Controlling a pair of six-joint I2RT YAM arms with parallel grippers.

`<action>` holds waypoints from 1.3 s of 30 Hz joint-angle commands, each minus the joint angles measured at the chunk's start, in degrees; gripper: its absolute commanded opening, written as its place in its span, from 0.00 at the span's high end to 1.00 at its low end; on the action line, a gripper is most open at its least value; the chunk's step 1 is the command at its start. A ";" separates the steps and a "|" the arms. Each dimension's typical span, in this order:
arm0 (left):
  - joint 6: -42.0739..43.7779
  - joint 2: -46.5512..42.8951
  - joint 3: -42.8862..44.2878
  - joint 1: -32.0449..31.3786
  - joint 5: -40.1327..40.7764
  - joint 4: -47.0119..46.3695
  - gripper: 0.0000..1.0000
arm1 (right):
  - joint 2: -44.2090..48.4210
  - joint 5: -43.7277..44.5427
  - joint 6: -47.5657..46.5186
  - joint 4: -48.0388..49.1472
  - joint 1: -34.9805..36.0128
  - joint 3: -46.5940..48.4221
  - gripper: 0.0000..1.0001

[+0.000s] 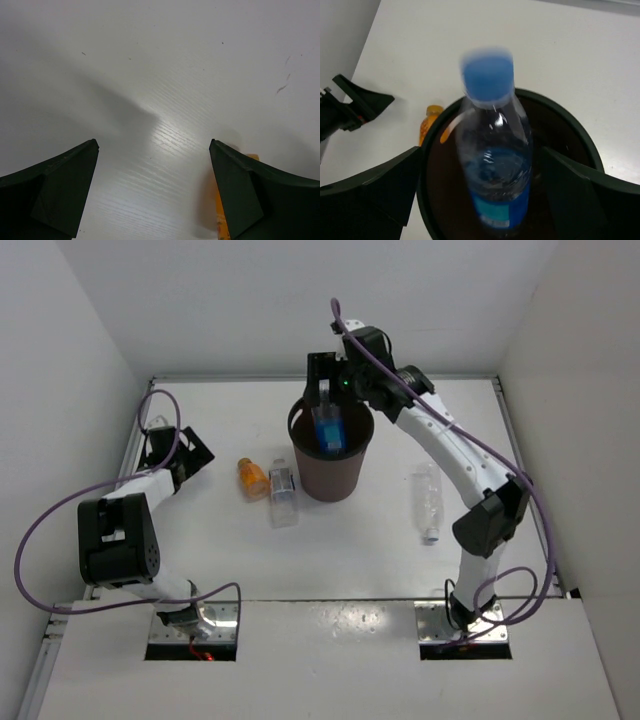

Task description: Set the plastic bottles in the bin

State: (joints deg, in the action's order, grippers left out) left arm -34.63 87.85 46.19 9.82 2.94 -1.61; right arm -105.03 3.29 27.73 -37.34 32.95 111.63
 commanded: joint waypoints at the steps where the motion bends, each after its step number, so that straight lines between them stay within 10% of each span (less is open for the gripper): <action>1: 2.02 -1.46 0.12 -0.33 -2.40 -2.34 0.00 | -3.06 4.08 -1.72 -2.19 0.54 8.05 0.00; 11: 2.55 -1.98 -0.93 -0.33 -2.94 -3.40 0.00 | 19.50 14.28 -0.74 27.11 -1.65 -12.57 0.00; 19: 2.55 -1.98 -1.46 -0.33 -2.41 -3.40 0.00 | 6.86 33.18 11.02 -12.74 -8.05 11.60 0.00; 25: 0.44 -1.98 -0.23 -0.33 -3.81 -3.40 0.00 | 19.16 21.43 16.56 -6.59 -20.70 -17.28 0.00; 39: -4.83 -0.84 -0.76 -0.33 -5.05 -2.44 0.00 | 8.54 4.18 14.37 -12.67 -28.73 -39.21 0.00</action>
State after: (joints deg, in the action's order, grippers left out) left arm -39.48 87.81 44.95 9.82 -1.28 -2.94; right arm -96.09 9.80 42.26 -50.76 4.93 72.84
